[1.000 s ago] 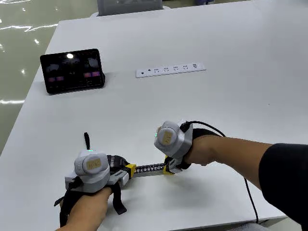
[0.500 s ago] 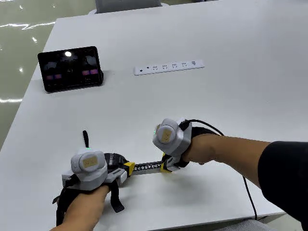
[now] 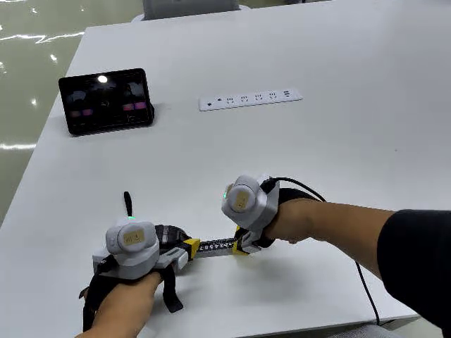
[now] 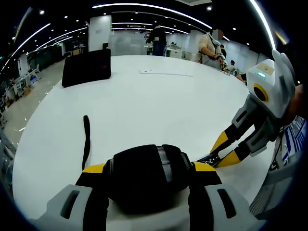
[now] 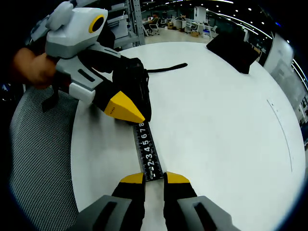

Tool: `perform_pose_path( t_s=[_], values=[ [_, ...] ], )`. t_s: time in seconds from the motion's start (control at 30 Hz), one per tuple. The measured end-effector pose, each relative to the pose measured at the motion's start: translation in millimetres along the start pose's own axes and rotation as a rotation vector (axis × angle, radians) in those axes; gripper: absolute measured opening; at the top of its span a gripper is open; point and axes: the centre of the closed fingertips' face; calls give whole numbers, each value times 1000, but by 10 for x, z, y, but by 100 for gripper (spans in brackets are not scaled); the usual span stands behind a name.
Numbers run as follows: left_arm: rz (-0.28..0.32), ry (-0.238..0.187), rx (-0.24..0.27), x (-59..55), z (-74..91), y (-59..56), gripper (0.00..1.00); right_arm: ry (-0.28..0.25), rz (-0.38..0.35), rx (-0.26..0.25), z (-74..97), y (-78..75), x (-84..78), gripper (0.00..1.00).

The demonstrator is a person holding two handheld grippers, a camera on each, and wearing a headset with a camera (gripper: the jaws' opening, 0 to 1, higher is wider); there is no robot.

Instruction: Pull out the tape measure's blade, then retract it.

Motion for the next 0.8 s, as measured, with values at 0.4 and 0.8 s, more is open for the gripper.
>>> perform_pose_path(
  t_s=[0.4, 0.8],
  values=[
    [12, 1, -13, 5, -5, 9, 62, -26, -18, 15, -37, 12, 85, 11],
    [9, 5, -19, -3, 2, 6, 62, -67, -30, 25, -135, 57, 202, 11]
  ],
)
Point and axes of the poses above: the centre of the closed fingertips' face, and the gripper's own axes: z roughly backward along the fingers, y roughly to its left, x roughly out of its top, and after that the axes turned 6 degrees about x, right-handed
